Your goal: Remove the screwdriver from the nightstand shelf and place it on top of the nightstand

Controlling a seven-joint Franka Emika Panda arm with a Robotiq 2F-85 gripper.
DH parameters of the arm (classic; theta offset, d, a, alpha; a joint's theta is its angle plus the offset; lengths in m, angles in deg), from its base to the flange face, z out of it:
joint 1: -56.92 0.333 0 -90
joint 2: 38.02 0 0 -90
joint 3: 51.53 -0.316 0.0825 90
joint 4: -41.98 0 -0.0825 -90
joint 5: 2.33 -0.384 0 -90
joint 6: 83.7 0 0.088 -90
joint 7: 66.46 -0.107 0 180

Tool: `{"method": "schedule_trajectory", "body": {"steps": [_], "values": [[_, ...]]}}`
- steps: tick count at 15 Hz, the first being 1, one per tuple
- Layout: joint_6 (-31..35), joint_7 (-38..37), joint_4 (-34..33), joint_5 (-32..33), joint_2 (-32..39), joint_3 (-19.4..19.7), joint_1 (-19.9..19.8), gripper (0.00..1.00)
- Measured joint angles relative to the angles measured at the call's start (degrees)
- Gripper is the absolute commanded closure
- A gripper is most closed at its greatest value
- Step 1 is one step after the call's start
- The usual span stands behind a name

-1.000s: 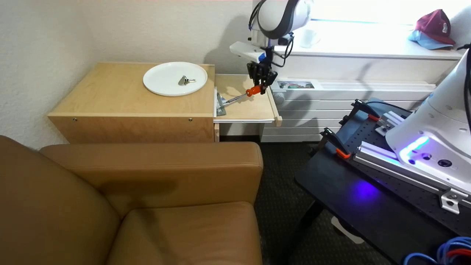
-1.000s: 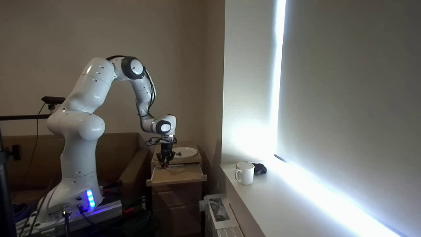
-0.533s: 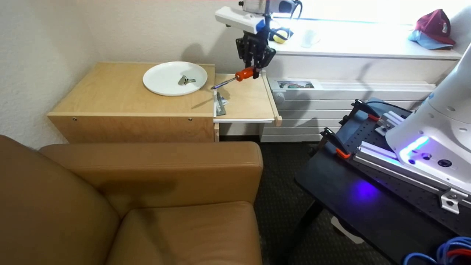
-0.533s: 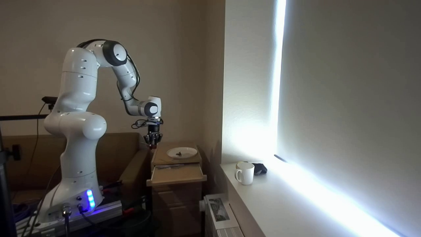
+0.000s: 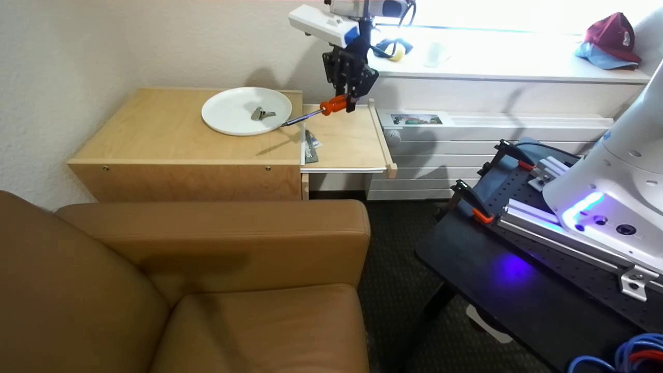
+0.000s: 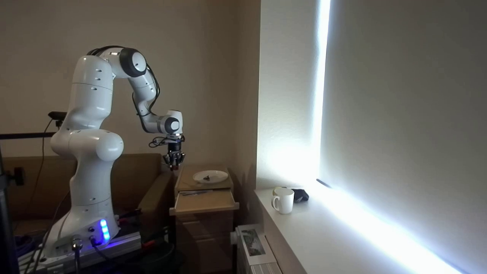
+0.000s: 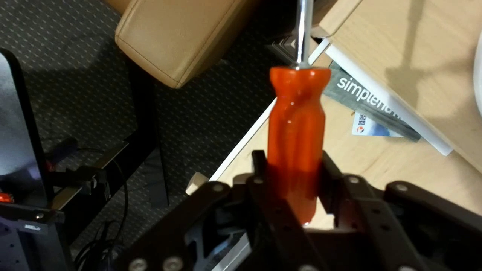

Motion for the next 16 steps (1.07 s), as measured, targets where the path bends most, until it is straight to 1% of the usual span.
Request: {"method": "schedule_trajectory", "body": {"steps": [3, 5, 8, 9, 11, 12, 16], "values": [[1.0, -8.7, -3.4, -1.3, 5.1, -0.3, 0.4, 0.92], [1.9, -13.8, -8.1, -3.8, 9.7, -0.9, 1.2, 0.92], [6.1, -21.7, -15.3, -5.4, 15.8, -0.9, 3.1, 0.92], [8.2, -24.5, -17.3, -5.3, 17.6, -0.4, 4.0, 0.67], [11.3, -29.3, -20.3, -4.5, 20.4, 1.5, 6.2, 0.67], [11.8, -30.1, -21.0, -4.5, 21.1, 2.0, 6.8, 0.92], [11.1, -30.5, -21.5, -4.3, 21.9, 2.8, 7.1, 0.92]]}}
